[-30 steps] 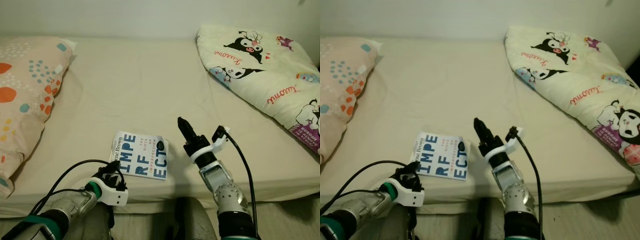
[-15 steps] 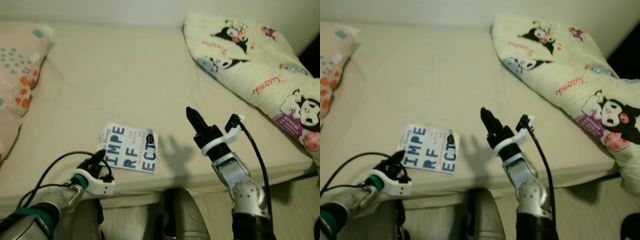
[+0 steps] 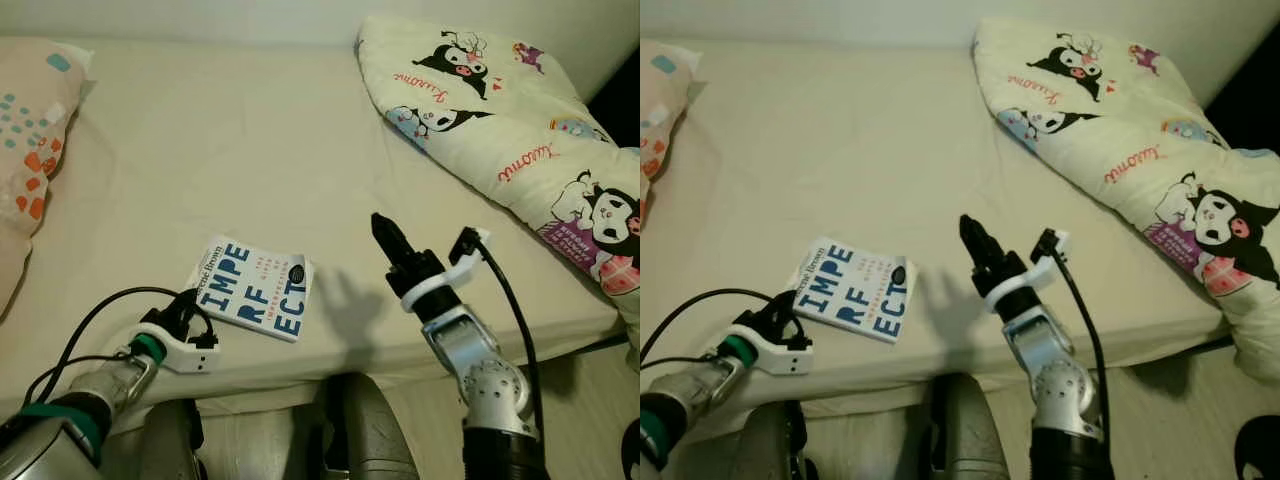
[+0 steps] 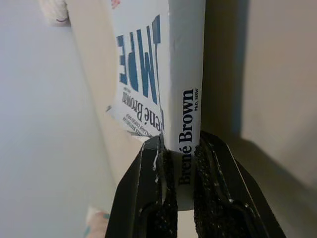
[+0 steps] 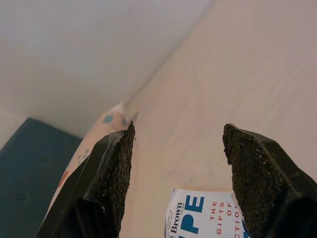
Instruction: Clean up the room
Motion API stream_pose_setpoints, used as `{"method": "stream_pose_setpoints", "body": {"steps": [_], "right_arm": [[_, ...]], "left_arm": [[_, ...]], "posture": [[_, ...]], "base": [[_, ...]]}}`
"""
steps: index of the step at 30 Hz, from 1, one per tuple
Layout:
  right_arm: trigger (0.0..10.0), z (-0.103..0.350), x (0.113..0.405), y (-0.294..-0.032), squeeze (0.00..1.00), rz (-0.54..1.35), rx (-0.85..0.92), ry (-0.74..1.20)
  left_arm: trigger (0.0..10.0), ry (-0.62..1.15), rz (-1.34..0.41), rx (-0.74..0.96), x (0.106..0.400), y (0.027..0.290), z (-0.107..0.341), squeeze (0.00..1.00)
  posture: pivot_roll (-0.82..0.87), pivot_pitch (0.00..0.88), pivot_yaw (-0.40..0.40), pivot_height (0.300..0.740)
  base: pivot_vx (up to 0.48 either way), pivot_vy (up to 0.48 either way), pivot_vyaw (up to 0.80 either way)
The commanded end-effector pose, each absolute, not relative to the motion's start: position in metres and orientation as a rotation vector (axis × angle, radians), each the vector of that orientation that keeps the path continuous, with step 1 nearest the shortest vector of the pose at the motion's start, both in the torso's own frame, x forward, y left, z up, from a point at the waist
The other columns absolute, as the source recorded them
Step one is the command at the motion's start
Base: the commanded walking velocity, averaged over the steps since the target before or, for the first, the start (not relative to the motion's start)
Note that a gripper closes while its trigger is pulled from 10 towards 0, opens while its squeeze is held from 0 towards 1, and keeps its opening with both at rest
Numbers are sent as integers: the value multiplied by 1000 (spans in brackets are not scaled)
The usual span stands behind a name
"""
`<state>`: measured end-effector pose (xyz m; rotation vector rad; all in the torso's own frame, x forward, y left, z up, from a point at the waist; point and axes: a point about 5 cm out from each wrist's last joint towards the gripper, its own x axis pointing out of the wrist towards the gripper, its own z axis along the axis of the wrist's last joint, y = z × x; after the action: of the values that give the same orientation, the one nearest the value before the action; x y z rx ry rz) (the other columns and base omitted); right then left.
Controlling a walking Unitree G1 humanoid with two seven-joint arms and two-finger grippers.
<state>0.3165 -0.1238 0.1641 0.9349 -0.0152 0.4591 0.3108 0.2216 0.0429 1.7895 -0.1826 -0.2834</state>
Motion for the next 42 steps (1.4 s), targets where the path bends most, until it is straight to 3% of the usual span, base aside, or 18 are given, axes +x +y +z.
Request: {"method": "stream_pose_setpoints", "body": {"steps": [1, 3, 4, 6, 7, 14, 17, 18, 23, 35, 42], "right_arm": [[10000, 156, 315, -124, 0, 438, 941, 18], [10000, 153, 314, -121, 0, 441, 946, 27], [10000, 151, 313, -119, 0, 441, 948, 32], [10000, 149, 313, -118, 0, 441, 949, 35], [10000, 148, 313, -118, 0, 440, 950, 39], [10000, 138, 309, -120, 0, 404, 960, 51], [10000, 134, 308, -122, 0, 385, 968, 52], [10000, 132, 307, -123, 0, 373, 972, 51], [10000, 129, 305, -126, 0, 354, 975, 49], [10000, 132, 307, -123, 0, 377, 961, 53], [10000, 134, 304, -121, 0, 401, 945, 65]], "left_arm": [[0, -138, -308, 1782, 300, 228, 32, 0], [0, -91, -307, 1786, 290, 236, 24, 0], [3529, -59, -312, 1789, 282, 242, 17, 0], [3529, -38, -316, 1790, 276, 245, 13, 0], [10000, -14, -323, 1791, 268, 250, 8, 0], [10000, 168, -364, 1783, 222, 284, -15, 0], [10000, 276, -343, 1792, 203, 307, -17, 0], [10000, 383, -310, 1801, 189, 328, -16, 0], [10000, 509, -237, 1804, 174, 352, -11, 0], [10000, 610, 13, 1762, 192, 374, 12, 0], [10000, 546, 89, 1761, 227, 370, 34, 0]], "posture": [[-56, 175, -91, 600], [-36, 165, -83, 600], [-26, 161, -74, 600], [-26, 161, -74, 600], [-17, 160, -65, 600], [5, 171, -35, 600], [12, 184, -21, 600], [15, 192, -14, 600], [19, 192, -18, 600], [7, 194, -56, 600], [-19, 199, -70, 600]], "base": [[0, 0, 0], [0, 0, 0], [0, 0, 0], [0, 0, 0], [0, 0, 0], [0, 0, 0], [0, 0, 0], [0, 0, 0], [0, 0, 0], [0, 0, 0], [0, 0, 0]]}}
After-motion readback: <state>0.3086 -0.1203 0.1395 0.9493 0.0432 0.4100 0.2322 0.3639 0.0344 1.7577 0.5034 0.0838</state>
